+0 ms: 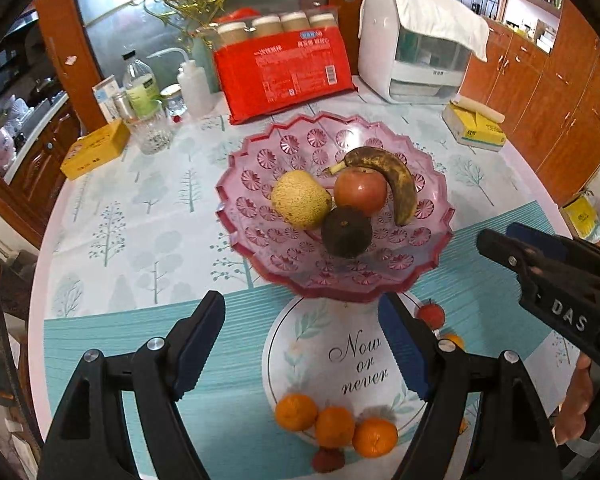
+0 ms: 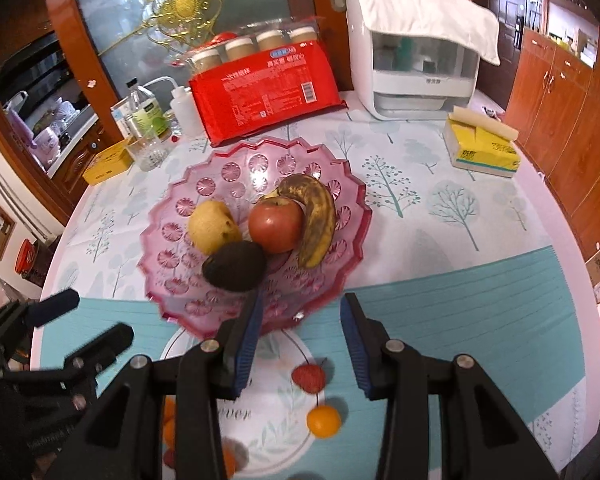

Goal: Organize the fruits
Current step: 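Withdraw both tools from the bowl back toward the oranges on the plate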

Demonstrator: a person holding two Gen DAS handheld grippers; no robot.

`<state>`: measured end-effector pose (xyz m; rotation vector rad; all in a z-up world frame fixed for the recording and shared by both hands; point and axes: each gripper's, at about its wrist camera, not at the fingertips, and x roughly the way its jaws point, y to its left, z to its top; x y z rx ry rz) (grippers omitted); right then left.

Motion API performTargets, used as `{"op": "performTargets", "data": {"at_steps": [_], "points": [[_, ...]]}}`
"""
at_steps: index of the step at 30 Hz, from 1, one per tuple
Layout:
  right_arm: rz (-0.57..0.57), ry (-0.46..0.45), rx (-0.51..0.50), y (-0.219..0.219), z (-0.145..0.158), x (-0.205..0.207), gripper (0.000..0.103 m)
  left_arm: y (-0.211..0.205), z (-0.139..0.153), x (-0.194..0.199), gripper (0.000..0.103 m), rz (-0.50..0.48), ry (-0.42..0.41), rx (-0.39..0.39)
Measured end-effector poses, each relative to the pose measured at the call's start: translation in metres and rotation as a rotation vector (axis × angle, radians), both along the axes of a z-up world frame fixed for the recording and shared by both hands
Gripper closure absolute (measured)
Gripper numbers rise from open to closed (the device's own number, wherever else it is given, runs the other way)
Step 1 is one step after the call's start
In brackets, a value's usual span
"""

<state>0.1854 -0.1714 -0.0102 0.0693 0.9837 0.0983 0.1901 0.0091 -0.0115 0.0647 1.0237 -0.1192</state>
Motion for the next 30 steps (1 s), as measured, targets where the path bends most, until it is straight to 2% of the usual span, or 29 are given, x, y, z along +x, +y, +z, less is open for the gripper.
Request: {"op": "performTargets", "data": {"at_steps": [8,19,25,30], "points": [[0.059,-0.033,-0.025,0.001,0.009,-0.050,0.062,0.023,0.011,-0.041,0.023,0.076,-0.017,0.020],[0.141,-0.023,-0.056,0.001,0.001,-0.105,0.062,0.034,0.000,-0.096,0.023,0.112,0.020,0.069],[0.146,0.006,-0.103,0.011,-0.014,-0.127,0.062,0.041,-0.015,-0.100,0.023,0.042,0.053,0.071],[0.101,0.055,-0.073,0.017,-0.027,-0.138,0.062,0.039,-0.033,-0.093,0.023,-0.101,0.102,0.079]]}}
